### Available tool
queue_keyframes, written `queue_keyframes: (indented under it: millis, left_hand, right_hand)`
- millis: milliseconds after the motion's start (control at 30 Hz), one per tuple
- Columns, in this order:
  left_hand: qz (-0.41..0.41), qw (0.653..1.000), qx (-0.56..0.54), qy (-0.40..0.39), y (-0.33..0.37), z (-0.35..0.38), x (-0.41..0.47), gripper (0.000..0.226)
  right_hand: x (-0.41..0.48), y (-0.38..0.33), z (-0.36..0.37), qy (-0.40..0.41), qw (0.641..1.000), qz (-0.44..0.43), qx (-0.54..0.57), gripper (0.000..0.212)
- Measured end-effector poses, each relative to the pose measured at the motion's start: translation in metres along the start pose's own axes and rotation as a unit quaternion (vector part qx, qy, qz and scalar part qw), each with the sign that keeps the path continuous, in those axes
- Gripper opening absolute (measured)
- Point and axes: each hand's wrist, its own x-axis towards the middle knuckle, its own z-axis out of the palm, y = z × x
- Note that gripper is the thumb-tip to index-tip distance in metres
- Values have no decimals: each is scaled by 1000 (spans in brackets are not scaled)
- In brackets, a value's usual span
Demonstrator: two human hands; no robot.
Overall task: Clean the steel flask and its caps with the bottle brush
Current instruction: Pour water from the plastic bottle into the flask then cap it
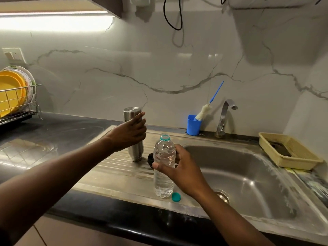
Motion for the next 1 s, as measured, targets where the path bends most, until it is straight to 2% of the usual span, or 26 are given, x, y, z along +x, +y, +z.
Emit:
queue_keyframes:
  millis: [133,300,367,433,533,633,700,867,1000]
  left_hand:
    - [-17,996,-46,80,-4,17,-4,68]
    - [-123,980,-111,110,-23,12,-27,78]
    - [-183,953,-180,160,-32,10,-35,81]
    - [-242,911,-267,200,-35,4,-38,76]
    - [-293,836,-417,203,-25,-21,-40,71]
    - [-307,728,-581,198,-9,-54,-39,78]
    - [-323,666,-645,190,4,-75,-34,83]
    - [-323,559,-739,191,39,-119,-15,81]
    - [-309,504,-785,187,59,-132,-3,75]
  right_hand:
    - [0,-12,-17,10,999,-7,29,59]
    - [0,-19,-48,28,999,-28,2,54]
    - [1,-21,-61,43,998,-33,-14,55]
    - [4,-20,-74,65,996,-42,-42,55]
    - [9,-22,-94,92,990,-56,-94,55]
    - [12,-27,-118,105,983,-55,-140,53]
    - [14,-32,-133,110,976,-53,-180,55]
    - [18,-44,-161,74,945,-67,-310,66]
    - [21,-55,-175,53,886,-88,-451,68]
